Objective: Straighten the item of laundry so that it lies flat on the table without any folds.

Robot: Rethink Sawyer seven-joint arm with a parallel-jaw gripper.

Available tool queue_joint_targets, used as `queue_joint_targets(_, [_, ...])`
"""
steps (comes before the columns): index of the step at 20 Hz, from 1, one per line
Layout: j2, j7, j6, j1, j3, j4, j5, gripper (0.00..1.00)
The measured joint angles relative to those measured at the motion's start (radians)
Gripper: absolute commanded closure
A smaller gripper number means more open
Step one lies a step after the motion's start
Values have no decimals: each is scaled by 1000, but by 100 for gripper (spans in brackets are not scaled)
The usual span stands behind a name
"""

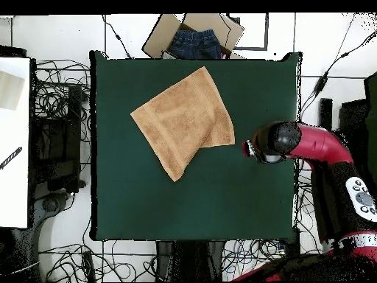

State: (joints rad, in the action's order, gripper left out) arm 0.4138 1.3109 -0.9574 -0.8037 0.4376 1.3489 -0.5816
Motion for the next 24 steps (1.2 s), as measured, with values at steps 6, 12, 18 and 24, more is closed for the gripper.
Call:
queue_joint_targets(6, [20, 0, -81, 5, 0, -49, 3, 100])
queue_joint_targets(12, [16, 0, -134, 15, 0, -94, 67, 100])
queue_joint_targets(18, [-17, 0, -127, 84, 0, -130, 162, 100])
queue_joint_targets(24, [-43, 0, -112, 181, 1, -156, 200, 100])
